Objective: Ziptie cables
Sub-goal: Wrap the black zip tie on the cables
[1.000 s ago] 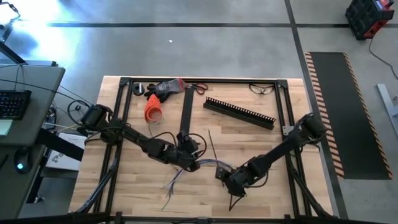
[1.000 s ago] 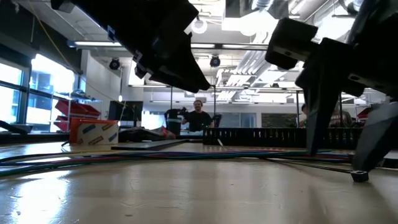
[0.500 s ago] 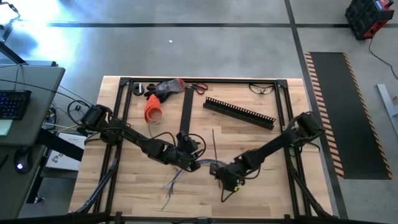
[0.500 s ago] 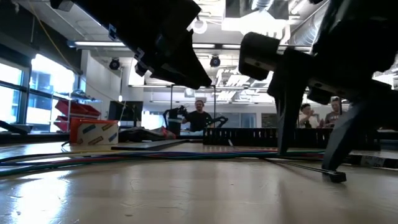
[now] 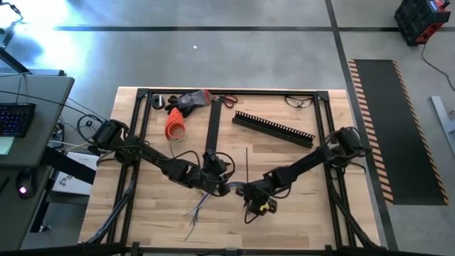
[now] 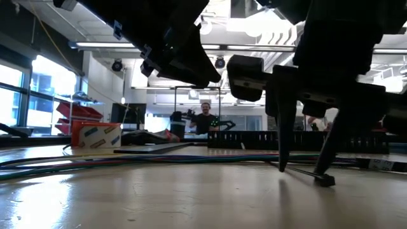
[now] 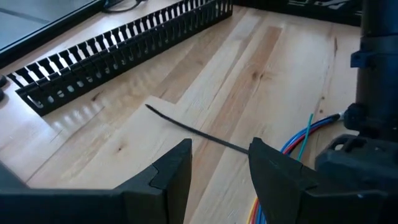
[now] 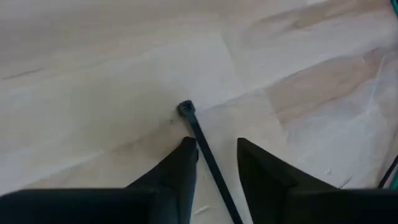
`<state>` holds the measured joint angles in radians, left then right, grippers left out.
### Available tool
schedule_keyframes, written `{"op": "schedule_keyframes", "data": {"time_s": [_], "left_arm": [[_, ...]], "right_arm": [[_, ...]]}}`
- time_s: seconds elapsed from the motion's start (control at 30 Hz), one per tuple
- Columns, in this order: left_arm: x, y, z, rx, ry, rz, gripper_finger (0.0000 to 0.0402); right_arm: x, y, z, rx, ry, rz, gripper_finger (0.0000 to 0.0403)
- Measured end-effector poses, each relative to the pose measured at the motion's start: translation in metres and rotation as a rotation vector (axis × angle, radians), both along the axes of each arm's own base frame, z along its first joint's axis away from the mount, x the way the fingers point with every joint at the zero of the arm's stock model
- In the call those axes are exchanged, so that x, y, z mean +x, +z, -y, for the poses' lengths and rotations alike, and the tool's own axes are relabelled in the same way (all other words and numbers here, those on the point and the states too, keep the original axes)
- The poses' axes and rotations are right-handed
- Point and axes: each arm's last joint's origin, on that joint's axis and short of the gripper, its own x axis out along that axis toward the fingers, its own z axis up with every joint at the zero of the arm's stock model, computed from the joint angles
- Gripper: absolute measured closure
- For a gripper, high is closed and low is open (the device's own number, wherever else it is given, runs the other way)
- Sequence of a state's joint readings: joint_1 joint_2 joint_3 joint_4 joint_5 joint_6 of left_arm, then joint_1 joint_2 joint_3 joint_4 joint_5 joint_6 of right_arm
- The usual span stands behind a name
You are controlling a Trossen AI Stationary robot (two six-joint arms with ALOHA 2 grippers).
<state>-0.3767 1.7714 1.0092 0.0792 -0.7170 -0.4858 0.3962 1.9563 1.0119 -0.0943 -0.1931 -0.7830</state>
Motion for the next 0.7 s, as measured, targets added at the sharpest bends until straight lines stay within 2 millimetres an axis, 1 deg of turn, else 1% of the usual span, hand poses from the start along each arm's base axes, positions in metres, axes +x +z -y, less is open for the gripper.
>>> {"op": "schedule_keyframes", "data": {"time_s": [0.1,0.3,0.43,0.53,0.57,0.63,0.7], "left_arm": [[0.0,0.0,0.0,0.0,0.0,0.002,0.0263],[0.0,0.0,0.0,0.0,0.001,0.002,0.0263],[0.0,0.0,0.001,0.002,-0.004,0.001,0.0263],[-0.002,0.0,0.005,0.024,-0.024,-0.008,0.0263],[-0.002,0.0,0.006,0.031,-0.022,-0.006,0.0263],[-0.004,0.001,0.009,0.037,-0.007,0.005,0.0263],[-0.004,0.001,0.012,0.036,0.0,0.017,0.0263]], "right_arm": [[0.002,0.0,-0.001,-0.001,-0.014,0.019,0.0336],[0.005,-0.01,-0.002,0.021,-0.066,0.002,0.0394],[0.003,-0.011,-0.013,-0.025,-0.089,0.064,0.0401],[0.001,-0.004,-0.023,-0.065,-0.177,0.144,0.0403],[0.001,0.0,-0.027,-0.062,-0.229,0.167,0.0403],[-0.002,0.004,-0.032,-0.064,-0.393,0.208,0.0403],[-0.005,0.012,-0.034,-0.044,-0.5,0.234,0.0403]]}}
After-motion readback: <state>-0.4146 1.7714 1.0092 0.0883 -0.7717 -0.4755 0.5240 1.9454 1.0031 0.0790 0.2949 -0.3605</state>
